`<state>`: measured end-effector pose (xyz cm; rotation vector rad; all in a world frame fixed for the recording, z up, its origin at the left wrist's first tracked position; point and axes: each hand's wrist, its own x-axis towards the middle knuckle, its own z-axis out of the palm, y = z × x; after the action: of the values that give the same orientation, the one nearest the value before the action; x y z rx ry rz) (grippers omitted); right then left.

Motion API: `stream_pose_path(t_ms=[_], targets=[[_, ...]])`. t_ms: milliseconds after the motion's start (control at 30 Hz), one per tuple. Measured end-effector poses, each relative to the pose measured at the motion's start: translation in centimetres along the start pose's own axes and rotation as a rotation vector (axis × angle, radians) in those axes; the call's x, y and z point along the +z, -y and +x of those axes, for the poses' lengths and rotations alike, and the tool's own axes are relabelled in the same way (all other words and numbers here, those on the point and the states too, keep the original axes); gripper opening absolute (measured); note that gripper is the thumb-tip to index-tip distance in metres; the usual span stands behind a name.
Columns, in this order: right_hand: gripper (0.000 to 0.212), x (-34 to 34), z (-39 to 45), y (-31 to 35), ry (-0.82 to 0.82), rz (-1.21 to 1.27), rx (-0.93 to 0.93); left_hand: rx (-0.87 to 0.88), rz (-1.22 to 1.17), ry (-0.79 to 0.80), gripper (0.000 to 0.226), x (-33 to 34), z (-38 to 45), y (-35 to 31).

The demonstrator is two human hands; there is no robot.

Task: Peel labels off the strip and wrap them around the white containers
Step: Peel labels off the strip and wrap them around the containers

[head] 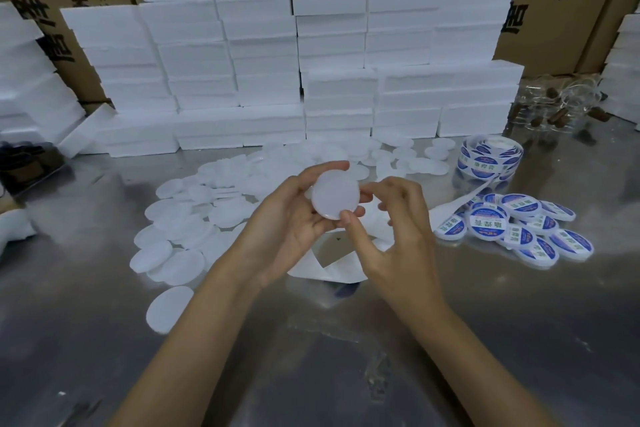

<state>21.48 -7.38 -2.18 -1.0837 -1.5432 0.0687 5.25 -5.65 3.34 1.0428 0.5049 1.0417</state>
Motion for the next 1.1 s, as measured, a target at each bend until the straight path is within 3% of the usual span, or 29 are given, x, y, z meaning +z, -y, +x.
stream_pose_path(t_ms=[200, 267, 367, 400, 533, 600, 700, 867, 1100], targets=[[0.02, -1.3, 0.4, 0.0, 0.177, 0.081, 0.096, 0.06, 0.361, -0.146, 0.03, 0.1, -0.1, 1.3], [0.022, -2.2, 0.6, -0.7, 0.39, 0.134, 0.198, 0.044, 0.407, -0.209, 0.031, 0.0, -0.2, 1.5], [0.038, -2.8, 0.2, -2.1, 0.855, -0.11, 0.173, 0.055, 0.457, -0.237, 0.032, -0.1, -0.4, 1.7], [0.04, -2.6, 0.0, -2.5, 0.919, -0.162, 0.148, 0.08, 0.487, -0.248, 0.033, -0.1, -0.4, 1.8], [0.009, -1.3, -0.4, -2.7, 0.706, -0.138, 0.133, 0.286, 0.617, -0.308, 0.044, -0.4, -0.4, 2.0], [0.015, -1.3, -0.3, -2.5, 0.629, -0.032, 0.245, 0.35, 0.72, -0.335, 0.047, -0.7, -0.5, 2.1], [0.02, -1.5, 0.0, -1.9, 0.602, 0.18, 0.422, 0.31, 0.832, -0.348, 0.05, -1.3, -0.4, 2.5], [0.023, -1.4, 0.2, -1.2, 0.476, 0.425, 0.567, 0.243, 0.818, -0.352, 0.046, -1.8, -0.1, 3.1], [0.009, -0.9, -0.3, -0.7, 0.392, 0.482, 0.512, 0.196, 0.713, -0.344, 0.049, -1.9, 0.4, 3.9]])
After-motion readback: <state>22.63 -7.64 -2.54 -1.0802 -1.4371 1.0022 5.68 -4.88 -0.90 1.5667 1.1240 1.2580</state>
